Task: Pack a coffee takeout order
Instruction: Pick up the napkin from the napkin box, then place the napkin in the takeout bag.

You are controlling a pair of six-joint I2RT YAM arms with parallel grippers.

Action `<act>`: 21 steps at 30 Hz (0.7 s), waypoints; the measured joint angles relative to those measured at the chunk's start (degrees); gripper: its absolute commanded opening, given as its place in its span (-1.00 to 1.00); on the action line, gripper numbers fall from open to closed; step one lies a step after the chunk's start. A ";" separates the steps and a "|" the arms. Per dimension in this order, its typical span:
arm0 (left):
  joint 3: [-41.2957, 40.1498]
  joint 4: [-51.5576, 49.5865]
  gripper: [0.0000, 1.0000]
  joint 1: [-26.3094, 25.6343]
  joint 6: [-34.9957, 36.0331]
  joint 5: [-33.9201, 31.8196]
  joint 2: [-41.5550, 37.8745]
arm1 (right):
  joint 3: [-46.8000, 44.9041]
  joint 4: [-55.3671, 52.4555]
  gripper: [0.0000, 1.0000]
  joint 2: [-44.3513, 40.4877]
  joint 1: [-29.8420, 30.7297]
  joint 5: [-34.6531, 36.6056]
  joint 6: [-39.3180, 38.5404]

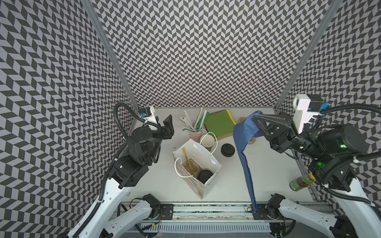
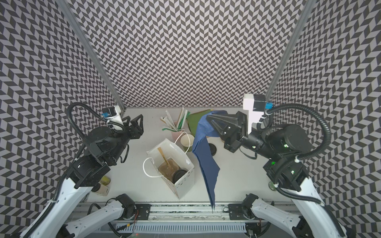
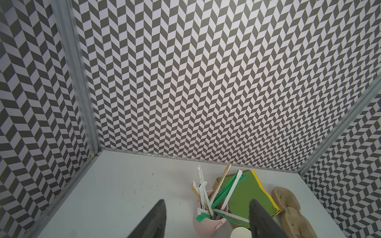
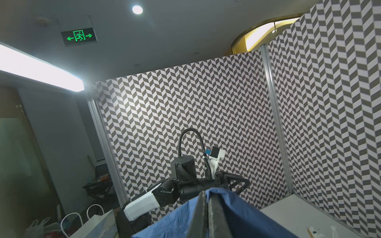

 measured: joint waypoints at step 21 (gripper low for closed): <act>-1.79 0.68 0.26 0.00 0.02 -0.42 -0.63 | -3.17 1.90 -1.00 6.54 19.39 5.62 -5.01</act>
